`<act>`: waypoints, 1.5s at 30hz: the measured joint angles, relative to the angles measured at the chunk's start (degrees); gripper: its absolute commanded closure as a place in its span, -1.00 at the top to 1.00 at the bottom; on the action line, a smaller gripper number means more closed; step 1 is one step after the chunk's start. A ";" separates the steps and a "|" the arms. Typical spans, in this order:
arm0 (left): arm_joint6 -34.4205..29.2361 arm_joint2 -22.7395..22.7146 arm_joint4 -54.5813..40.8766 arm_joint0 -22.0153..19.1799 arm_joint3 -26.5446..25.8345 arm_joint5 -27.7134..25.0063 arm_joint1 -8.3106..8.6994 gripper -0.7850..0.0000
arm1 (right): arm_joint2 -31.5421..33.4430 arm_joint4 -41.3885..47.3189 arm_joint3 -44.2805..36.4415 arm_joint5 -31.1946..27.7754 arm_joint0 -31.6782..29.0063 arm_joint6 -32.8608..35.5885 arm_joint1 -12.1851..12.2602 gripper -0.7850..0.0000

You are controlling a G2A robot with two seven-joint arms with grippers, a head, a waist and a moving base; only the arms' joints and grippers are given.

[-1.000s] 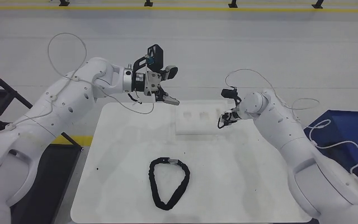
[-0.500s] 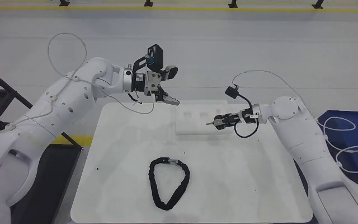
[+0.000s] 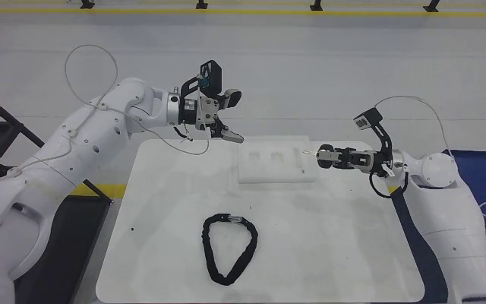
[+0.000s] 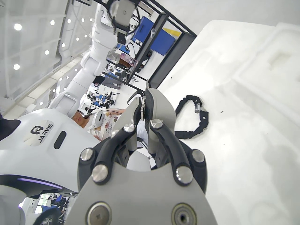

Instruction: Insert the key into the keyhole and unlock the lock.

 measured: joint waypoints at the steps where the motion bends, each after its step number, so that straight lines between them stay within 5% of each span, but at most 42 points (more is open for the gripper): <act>1: 0.00 0.00 0.00 0.00 0.00 0.00 0.00 1.00 | 0.22 0.39 0.06 -0.29 -0.24 -0.29 0.11 -1.00; 15: -0.85 -1.06 1.88 0.90 -0.74 3.02 0.17 1.00 | 0.26 0.57 0.03 -0.45 -0.37 -0.45 0.17 -1.00; 30: 3.59 -1.78 12.55 14.06 0.99 -0.01 0.62 1.00 | 0.26 0.57 0.03 -0.45 -0.37 -0.45 0.17 -1.00; 45: -7.86 0.00 17.23 20.39 3.34 0.00 -2.95 1.00 | 0.26 0.57 0.03 -0.45 -0.37 -0.45 0.17 -1.00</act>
